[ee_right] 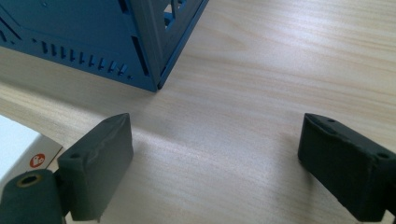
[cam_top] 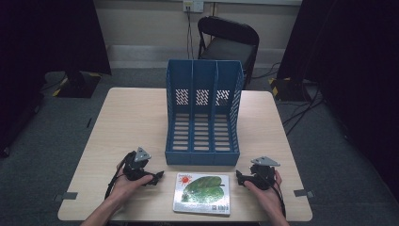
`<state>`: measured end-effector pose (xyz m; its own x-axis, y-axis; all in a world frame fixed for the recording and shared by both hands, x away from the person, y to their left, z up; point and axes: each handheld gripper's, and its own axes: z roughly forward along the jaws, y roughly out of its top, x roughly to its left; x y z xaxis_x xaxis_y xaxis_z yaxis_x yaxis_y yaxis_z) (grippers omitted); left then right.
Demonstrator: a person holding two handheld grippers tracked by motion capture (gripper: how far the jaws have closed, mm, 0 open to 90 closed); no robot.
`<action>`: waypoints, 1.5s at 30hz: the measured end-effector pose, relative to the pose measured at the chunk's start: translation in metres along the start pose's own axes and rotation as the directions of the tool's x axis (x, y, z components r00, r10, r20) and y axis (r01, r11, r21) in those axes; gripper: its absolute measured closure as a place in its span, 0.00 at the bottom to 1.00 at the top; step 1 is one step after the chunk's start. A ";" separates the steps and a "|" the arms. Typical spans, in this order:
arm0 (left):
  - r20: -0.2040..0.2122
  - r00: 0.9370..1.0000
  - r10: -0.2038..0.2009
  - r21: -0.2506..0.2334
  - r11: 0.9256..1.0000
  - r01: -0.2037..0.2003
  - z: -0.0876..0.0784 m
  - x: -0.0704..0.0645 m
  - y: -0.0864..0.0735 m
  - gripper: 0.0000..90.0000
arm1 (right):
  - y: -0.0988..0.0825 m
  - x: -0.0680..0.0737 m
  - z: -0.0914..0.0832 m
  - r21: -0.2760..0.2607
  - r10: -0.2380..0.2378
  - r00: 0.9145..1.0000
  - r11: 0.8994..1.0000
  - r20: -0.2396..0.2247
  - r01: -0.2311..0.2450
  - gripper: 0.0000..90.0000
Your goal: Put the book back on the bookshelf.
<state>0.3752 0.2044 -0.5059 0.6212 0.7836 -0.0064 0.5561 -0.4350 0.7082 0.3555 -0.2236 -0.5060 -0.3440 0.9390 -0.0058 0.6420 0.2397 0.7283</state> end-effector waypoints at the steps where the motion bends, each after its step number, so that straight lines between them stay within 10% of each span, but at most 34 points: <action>1: -0.004 1.000 -0.001 0.004 1.000 0.001 -0.001 0.001 0.001 0.02 | 0.000 0.000 0.000 0.004 0.001 1.000 1.000 0.000 -0.001 0.11; 8: -0.018 0.999 -0.028 0.006 1.000 0.028 -0.005 0.002 0.003 0.19 | 0.002 0.000 -0.003 0.029 0.000 1.000 1.000 -0.007 0.001 0.17; 21: 0.118 0.987 -0.107 0.019 0.994 0.105 -0.020 -0.002 0.007 0.29 | 0.007 0.006 -0.018 0.043 0.018 0.997 0.999 -0.079 -0.015 0.32; 30: 0.191 0.980 -0.052 0.005 0.999 0.052 -0.024 -0.023 0.013 0.34 | 0.004 0.014 -0.033 0.038 0.022 0.986 0.999 -0.164 -0.016 0.41; 45: 0.335 0.942 -0.014 0.027 1.000 0.005 -0.009 -0.059 0.019 0.48 | -0.008 0.052 -0.046 0.037 -0.064 0.955 0.996 -0.290 0.078 0.44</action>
<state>0.3447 0.1538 -0.4857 0.7627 0.5956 -0.2521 0.5736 -0.4429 0.6890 0.3012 -0.1875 -0.4805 -0.5687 0.8094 0.1467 0.6378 0.3213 0.7000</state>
